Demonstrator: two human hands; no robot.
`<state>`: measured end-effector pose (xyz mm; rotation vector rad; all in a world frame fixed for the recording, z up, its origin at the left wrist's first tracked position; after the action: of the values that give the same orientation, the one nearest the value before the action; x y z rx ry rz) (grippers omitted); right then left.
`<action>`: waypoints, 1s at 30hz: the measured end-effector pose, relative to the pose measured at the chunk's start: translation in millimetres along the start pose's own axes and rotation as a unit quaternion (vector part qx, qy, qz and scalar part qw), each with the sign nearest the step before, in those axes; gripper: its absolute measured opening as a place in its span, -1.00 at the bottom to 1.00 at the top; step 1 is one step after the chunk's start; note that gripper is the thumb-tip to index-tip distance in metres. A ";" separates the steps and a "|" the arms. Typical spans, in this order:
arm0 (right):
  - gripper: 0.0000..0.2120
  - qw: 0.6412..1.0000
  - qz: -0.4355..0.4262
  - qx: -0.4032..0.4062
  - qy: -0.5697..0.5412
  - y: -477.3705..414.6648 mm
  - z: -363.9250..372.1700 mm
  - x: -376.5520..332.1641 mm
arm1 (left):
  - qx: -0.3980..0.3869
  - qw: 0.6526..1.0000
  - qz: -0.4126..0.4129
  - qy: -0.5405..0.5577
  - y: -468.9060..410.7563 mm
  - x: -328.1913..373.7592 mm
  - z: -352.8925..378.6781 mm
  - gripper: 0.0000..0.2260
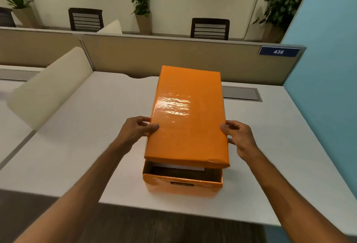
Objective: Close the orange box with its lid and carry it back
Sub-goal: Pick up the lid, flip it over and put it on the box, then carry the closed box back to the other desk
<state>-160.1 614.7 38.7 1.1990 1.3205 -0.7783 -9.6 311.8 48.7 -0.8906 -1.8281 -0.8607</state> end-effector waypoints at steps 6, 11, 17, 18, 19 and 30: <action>-0.54 0.999 0.041 -0.017 0.009 11.8 -0.8 23.5 | -0.014 1.000 -0.025 -0.002 11.7 -19.8 2.2 -0.53; -0.52 0.998 0.061 -0.024 0.021 19.8 -2.4 35.6 | -0.037 0.998 -0.047 0.008 19.6 -35.5 8.6 -0.63; -0.56 0.996 0.074 -0.040 0.030 23.6 -2.4 46.7 | -0.050 0.996 -0.062 0.026 25.7 -45.1 12.6 -0.59; -0.56 0.996 0.074 -0.041 0.030 23.6 -1.9 47.4 | -0.051 0.996 -0.061 0.029 26.3 -44.9 13.0 -0.62; -0.56 0.996 0.075 -0.044 0.030 23.5 -1.7 47.6 | -0.050 0.996 -0.061 0.033 26.6 -44.9 13.4 -0.65; -0.50 0.995 0.066 -0.053 0.048 21.2 -0.9 51.5 | -0.034 0.996 -0.073 0.028 21.6 -45.5 16.9 -0.68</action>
<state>-132.5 631.5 -6.7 1.2368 1.3294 -0.5550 16.9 326.7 5.2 -0.7737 -1.8410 -1.0347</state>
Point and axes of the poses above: each hand's wrist, its own y-axis away from the middle knuckle, its own z-axis out of the palm, x = y × z, the point moved 2 cm from there along -y, towards the middle knuckle
